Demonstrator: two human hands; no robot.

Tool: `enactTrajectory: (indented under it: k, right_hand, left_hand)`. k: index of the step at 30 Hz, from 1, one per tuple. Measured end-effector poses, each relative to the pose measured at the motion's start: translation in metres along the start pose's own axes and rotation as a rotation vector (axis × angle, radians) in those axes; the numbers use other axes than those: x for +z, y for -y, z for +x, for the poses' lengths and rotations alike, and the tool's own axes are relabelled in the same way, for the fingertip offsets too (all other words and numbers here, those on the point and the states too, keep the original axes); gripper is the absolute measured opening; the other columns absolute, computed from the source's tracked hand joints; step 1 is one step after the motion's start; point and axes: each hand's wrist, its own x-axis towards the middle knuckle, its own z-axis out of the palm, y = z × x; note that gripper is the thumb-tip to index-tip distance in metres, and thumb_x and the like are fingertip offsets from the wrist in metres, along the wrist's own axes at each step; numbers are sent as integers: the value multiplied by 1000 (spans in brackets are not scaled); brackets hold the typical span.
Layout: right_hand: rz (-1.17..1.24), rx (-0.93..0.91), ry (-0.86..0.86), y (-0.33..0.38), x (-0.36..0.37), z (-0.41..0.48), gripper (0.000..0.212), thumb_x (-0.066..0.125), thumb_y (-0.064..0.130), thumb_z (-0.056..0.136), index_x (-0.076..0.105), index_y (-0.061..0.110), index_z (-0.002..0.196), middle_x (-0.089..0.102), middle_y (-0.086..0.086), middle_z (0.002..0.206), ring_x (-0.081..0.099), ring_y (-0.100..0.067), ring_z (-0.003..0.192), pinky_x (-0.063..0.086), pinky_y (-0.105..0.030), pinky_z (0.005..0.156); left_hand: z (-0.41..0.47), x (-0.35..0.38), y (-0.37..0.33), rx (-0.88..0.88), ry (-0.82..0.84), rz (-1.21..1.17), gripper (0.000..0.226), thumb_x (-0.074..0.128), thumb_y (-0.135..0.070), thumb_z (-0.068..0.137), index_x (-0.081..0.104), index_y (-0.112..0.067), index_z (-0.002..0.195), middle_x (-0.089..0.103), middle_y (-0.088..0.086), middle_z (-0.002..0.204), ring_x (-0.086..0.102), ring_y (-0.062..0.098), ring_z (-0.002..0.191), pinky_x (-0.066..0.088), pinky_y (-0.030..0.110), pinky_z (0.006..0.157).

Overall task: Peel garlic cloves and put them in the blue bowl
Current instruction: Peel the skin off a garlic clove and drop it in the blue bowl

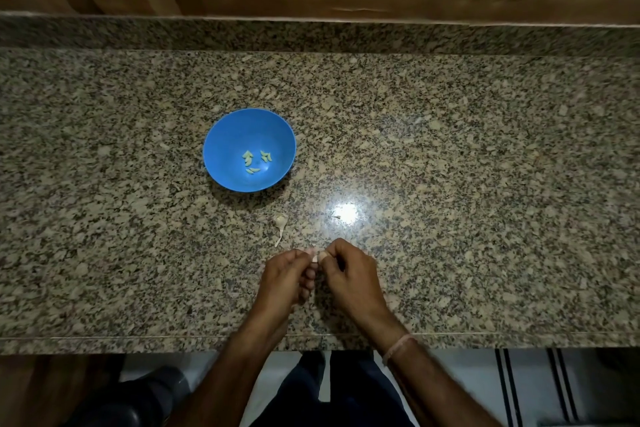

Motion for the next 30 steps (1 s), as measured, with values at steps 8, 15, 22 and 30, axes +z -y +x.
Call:
enactTrajectory:
  k: [8, 15, 22, 30]
  right_hand:
    - [129, 19, -18, -4, -3, 0, 26, 63, 12, 101, 55, 14, 76, 51, 11, 64, 43, -2, 59, 35, -17, 55]
    - [27, -87, -122, -14, 0, 1, 21, 66, 11, 98, 62, 19, 79, 57, 14, 66, 52, -1, 62, 39, -16, 59]
    - [104, -121, -110, -14, 1, 1, 12, 76, 13, 93, 77, 18, 104, 75, 13, 95, 71, -5, 90, 57, -22, 79]
    - [283, -71, -113, -6, 1, 1, 3, 78, 12, 91, 79, 14, 90, 78, 8, 84, 75, -9, 82, 61, -29, 76]
  left_hand:
    - [3, 1, -1, 49, -28, -48, 15, 65, -19, 101, 75, -9, 95, 72, 4, 77, 63, 13, 69, 49, 29, 62]
    - [2, -1, 3, 30, -191, -65, 21, 65, -22, 102, 74, -6, 94, 71, 4, 74, 62, 11, 66, 50, 27, 61]
    - [4, 4, 6, 161, -237, 66, 21, 67, -31, 100, 75, -17, 88, 75, 4, 78, 70, 16, 72, 55, 35, 68]
    - [-1, 13, 4, 162, -262, -31, 14, 71, -22, 98, 78, -13, 92, 76, 2, 78, 68, 8, 71, 52, 27, 66]
